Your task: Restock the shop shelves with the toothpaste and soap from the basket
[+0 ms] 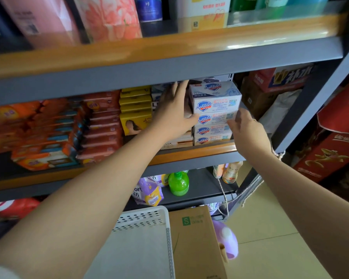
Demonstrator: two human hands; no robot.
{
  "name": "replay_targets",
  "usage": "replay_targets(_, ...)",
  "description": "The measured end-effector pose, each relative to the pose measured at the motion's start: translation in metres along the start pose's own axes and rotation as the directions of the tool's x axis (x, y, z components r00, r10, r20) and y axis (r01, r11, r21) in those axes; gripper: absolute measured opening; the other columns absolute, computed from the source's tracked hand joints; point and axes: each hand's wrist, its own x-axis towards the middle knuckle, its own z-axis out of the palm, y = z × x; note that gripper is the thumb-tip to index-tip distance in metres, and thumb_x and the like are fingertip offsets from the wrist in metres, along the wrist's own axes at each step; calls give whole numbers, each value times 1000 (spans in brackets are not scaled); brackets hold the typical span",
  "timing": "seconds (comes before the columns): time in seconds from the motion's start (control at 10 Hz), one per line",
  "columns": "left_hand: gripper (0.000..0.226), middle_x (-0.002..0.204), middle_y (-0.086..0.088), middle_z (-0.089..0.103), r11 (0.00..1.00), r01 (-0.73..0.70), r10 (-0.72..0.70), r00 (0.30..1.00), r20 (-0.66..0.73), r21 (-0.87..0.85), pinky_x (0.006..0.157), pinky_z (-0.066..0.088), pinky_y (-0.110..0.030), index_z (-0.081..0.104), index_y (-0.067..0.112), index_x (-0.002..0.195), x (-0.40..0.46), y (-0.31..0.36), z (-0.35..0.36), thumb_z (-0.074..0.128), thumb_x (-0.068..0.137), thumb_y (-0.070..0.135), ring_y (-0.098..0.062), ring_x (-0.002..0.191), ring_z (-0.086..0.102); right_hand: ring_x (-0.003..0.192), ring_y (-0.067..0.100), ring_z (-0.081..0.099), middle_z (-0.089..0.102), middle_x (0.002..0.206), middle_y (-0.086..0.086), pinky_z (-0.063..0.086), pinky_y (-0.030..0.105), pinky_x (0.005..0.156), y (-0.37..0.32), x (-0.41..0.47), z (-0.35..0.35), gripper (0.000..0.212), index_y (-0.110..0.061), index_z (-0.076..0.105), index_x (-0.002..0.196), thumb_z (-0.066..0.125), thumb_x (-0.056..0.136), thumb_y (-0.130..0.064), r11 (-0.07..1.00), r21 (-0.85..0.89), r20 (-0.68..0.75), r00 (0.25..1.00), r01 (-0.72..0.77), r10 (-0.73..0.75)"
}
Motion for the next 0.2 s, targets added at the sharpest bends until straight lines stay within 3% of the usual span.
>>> replay_targets(0.1,69,151,-13,26,997,-71,73,996,-42,42,116,20,-42,25,13,143,-40,-10,-5,60,83,22,-29,140,20,115,34,52,49,136,13,45,42,81,-3,-20,4,48,-13,30,138,40,97,-34,993,76,-88,991,-91,98)
replay_targets(0.2,51,131,-13,50,984,-151,158,984,-75,92,102,32,-33,48,9,128,-85,-25,-7,46,80,25,-25,120,41,114,33,51,52,131,11,39,37,74,-15,-54,11,39,-13,36,134,35,98,-27,993,106,-149,987,-51,66)
